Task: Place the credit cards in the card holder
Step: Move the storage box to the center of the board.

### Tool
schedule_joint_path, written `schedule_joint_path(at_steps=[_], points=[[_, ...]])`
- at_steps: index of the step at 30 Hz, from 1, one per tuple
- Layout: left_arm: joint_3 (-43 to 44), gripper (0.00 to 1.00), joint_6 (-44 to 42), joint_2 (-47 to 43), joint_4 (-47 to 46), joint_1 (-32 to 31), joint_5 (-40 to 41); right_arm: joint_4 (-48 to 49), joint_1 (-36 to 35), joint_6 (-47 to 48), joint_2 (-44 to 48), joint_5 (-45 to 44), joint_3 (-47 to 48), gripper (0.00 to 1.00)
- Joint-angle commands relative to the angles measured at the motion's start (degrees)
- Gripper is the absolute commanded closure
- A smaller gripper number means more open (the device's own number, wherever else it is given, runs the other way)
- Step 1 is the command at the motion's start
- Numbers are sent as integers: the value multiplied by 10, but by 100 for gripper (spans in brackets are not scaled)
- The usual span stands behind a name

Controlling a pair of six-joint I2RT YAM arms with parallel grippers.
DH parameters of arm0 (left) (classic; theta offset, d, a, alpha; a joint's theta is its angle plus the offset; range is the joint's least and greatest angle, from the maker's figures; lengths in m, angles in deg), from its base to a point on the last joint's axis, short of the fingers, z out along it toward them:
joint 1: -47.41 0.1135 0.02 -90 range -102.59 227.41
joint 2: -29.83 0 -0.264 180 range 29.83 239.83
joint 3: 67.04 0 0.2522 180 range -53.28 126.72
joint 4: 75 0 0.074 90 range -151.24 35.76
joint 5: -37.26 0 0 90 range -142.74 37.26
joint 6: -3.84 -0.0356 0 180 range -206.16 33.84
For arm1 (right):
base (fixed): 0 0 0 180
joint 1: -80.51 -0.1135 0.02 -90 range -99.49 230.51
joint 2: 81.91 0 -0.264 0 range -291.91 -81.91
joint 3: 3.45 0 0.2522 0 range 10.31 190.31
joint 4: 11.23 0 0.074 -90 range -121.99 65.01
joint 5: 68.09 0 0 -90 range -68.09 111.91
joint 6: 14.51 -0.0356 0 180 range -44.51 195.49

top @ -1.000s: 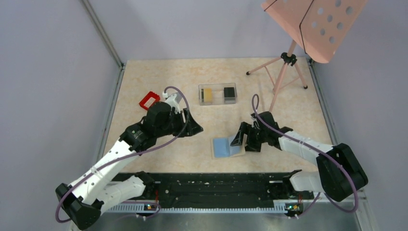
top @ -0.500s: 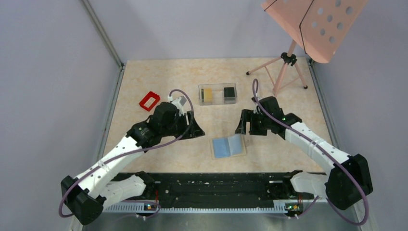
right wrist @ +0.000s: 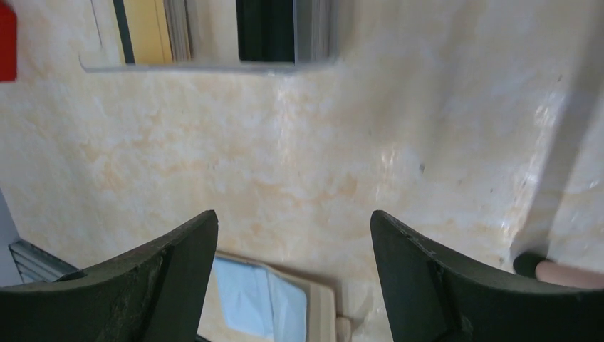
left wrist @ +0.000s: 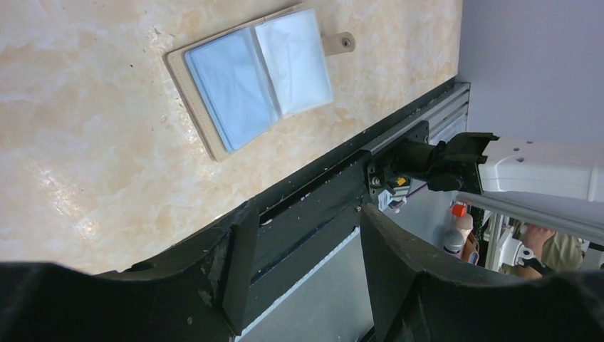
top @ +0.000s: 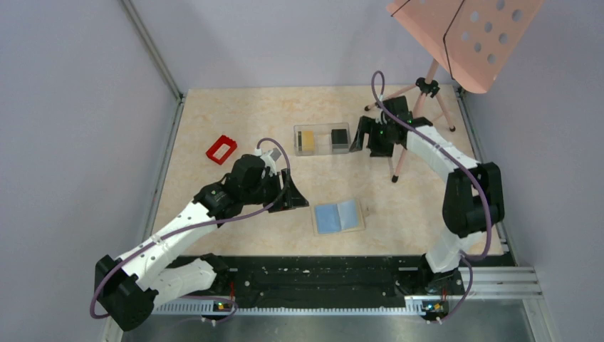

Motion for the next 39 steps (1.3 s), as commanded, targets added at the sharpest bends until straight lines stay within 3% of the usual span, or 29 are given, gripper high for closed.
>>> schedule_joint_path(at_steps=[1,5,13,19,23,31,39], points=[[-17,40,9,-24,-43,0,-15,-15,15,21,-76,2,133,23],[-30,40,13,-26,-51,0,-19,-54,17,30,-168,-22,256,26],[-47,41,1,-29,-49,0,-28,-123,16,56,-322,-56,405,48],[-61,41,6,-41,-49,0,-26,-145,12,74,-357,-38,423,73],[-68,41,13,-54,-45,0,-18,-142,1,74,-345,-21,411,99],[-66,41,19,-76,-14,0,20,-180,-53,67,-298,-46,396,100],[-53,41,28,-64,-5,0,49,-152,-124,4,-204,-39,265,100]])
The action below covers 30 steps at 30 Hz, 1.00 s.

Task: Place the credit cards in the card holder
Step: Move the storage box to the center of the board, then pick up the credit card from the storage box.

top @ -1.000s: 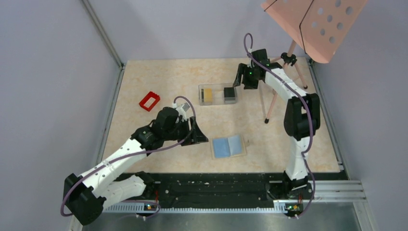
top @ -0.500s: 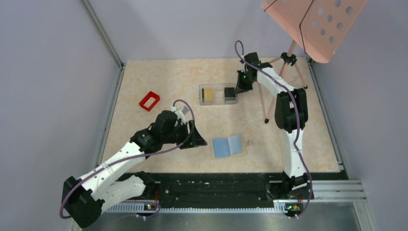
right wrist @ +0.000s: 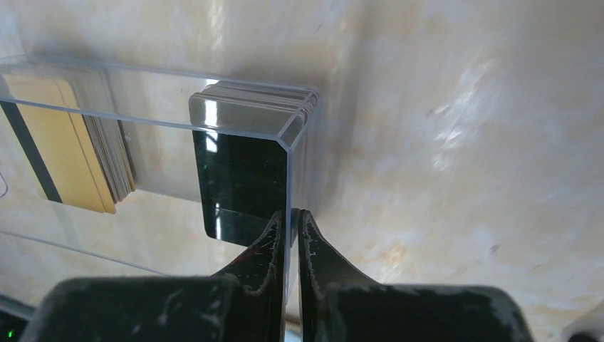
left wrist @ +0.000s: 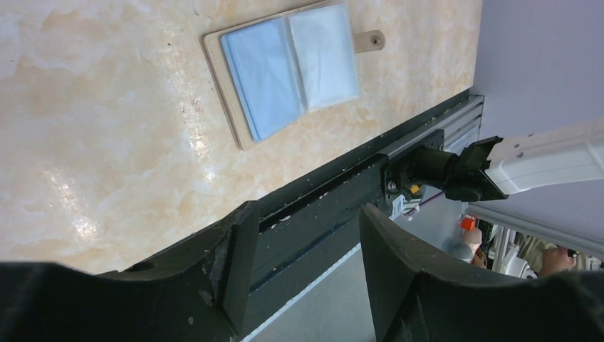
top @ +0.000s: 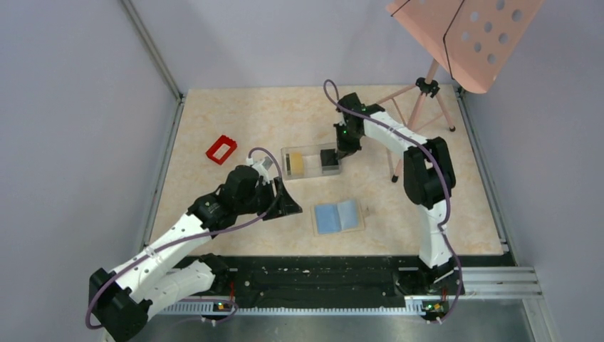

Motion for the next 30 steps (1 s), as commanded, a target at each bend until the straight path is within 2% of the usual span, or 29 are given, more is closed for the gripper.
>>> schedule_joint_path(at_steps=[1,4,8,14,20,30], points=[[20,41,9,11,1,0,25,4,-49,-60,96,50,-78,100],[30,41,10,29,2,0,27,36,-77,-90,134,65,-141,100],[39,41,11,50,-4,0,34,101,-95,-123,170,147,-208,89],[55,41,11,83,-32,2,65,170,-100,-155,210,204,-263,73],[69,46,19,146,-72,17,56,261,-99,-202,249,251,-325,71],[104,51,20,250,-61,35,75,308,-99,-232,257,275,-369,71]])
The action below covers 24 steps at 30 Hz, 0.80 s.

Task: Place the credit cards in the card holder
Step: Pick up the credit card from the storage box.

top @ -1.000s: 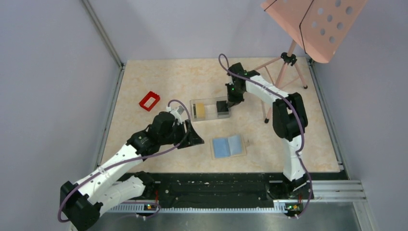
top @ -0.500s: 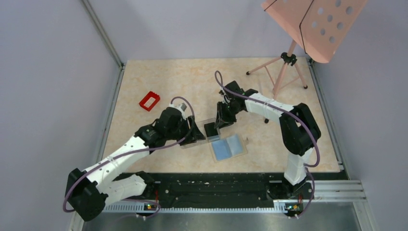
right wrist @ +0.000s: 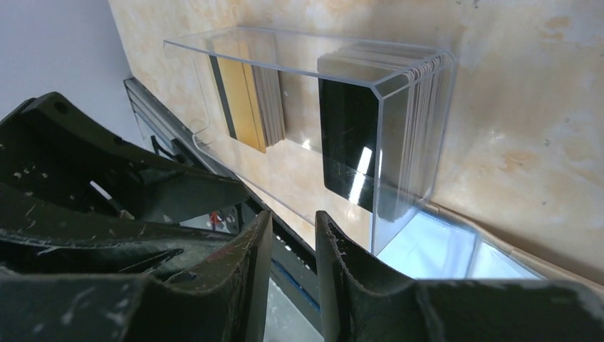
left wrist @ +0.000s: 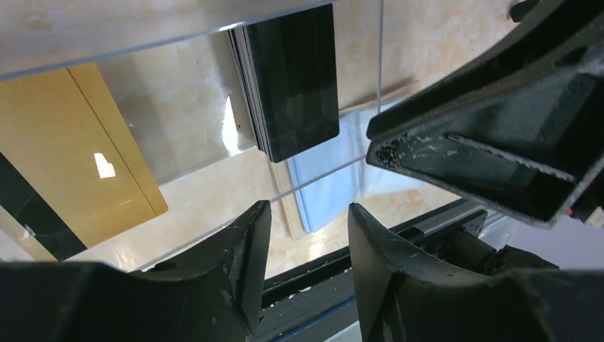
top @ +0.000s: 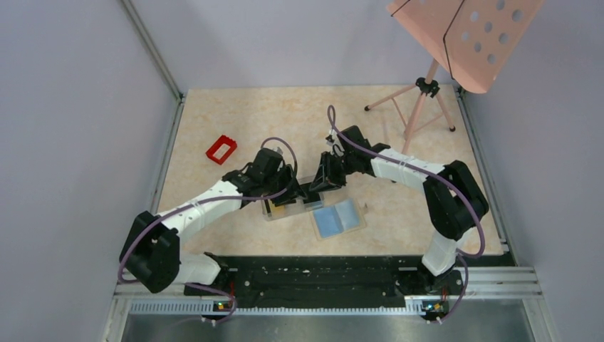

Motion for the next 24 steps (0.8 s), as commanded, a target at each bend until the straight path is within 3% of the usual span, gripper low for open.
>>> schedule_joint_path(at_steps=[1,7,14,20,24], points=[[37,51,-8,22,-4,11,12,24,-1,-1,29,9,10,71],[29,51,-33,18,38,36,30,-67,5,65,55,-93,40,50],[21,57,-71,47,24,74,53,-65,5,71,33,-76,10,49],[82,59,-104,124,18,85,63,-15,5,50,11,-11,-1,49],[129,55,-126,181,36,93,59,-1,5,44,-7,13,10,49]])
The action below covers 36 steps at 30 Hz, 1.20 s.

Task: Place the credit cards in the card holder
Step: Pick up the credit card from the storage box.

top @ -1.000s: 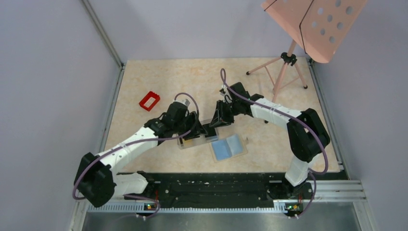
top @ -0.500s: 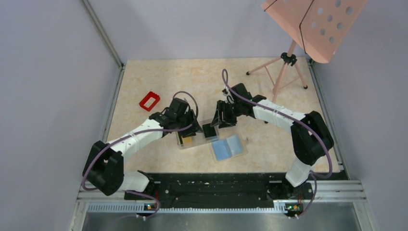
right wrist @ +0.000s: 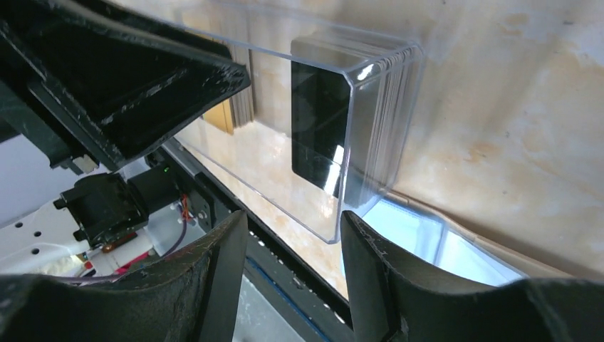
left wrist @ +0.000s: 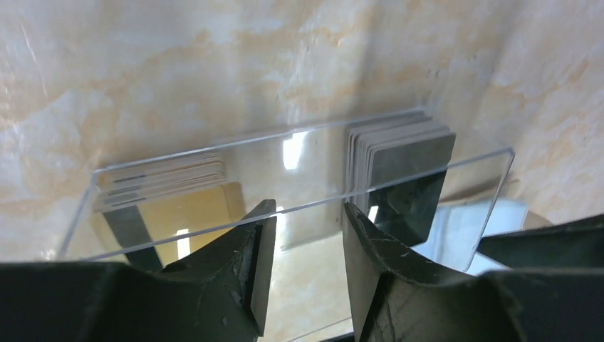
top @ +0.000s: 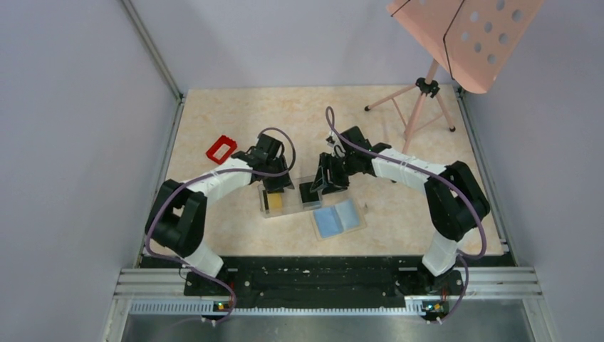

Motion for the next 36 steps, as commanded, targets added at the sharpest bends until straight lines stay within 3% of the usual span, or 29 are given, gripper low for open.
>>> schedule_joint_path(at_steps=[1,7,14,31,36], points=[[70,54,-41,47,9,12,11,39,2,-8,-21,47,14,49],[86,49,-54,51,15,20,-56,45,1,-6,-25,62,17,49],[-35,53,44,-32,-127,19,-169,34,2,6,-18,45,5,51],[23,57,27,42,-33,-47,-80,31,1,6,-27,50,1,62],[35,74,22,46,-37,-59,-86,31,2,6,-28,53,0,64]])
